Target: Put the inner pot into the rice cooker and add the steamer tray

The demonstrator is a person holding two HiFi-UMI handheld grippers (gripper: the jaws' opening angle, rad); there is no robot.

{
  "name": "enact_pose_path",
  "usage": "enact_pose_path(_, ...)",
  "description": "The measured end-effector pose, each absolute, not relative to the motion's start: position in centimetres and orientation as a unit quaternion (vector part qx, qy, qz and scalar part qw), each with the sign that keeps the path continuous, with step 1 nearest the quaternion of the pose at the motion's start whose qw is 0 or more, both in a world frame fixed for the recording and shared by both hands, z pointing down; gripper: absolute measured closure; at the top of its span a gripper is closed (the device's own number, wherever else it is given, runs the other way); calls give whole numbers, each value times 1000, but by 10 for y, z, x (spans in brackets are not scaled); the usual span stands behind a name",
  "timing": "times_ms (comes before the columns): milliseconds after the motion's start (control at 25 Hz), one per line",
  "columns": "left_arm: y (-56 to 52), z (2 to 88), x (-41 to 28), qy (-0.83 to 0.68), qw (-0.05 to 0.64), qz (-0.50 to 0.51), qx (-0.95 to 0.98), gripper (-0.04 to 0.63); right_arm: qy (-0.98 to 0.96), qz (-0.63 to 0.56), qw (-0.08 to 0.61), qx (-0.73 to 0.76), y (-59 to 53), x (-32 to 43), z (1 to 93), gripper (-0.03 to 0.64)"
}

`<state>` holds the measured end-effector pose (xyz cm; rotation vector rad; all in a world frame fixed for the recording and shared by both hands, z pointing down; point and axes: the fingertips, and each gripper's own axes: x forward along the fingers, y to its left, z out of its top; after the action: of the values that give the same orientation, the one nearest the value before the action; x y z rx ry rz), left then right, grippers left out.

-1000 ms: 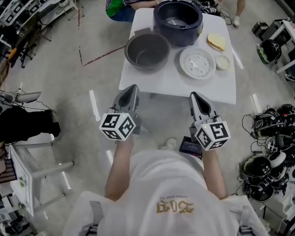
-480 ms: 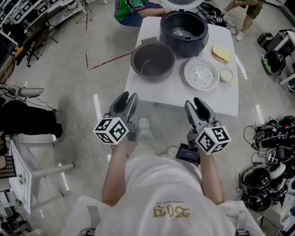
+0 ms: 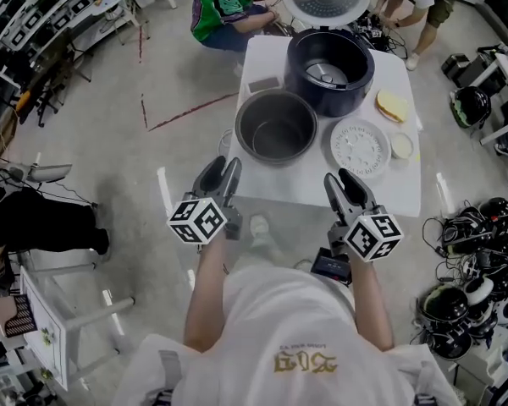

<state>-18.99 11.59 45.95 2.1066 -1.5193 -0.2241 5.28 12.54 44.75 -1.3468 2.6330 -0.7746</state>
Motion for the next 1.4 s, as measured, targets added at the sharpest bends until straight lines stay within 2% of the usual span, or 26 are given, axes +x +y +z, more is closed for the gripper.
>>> enact_pose_path(200, 60, 471, -219, -544, 284, -64, 787, 396, 840, -276, 29, -466, 81, 28, 459, 439)
enact_pose_path(680, -19, 533, -237, -465, 339, 2, 818, 388, 791, -314, -25, -524, 15, -4, 509, 423)
enact_pose_path(1320, -48, 565, -202, -422, 376, 34, 824, 382, 755, -349, -85, -548, -7, 3, 558, 416)
enact_pose_path(1400, -47, 564, -199, -414, 367, 37, 832, 382, 752, -346, -91, -553, -8, 3, 563, 436)
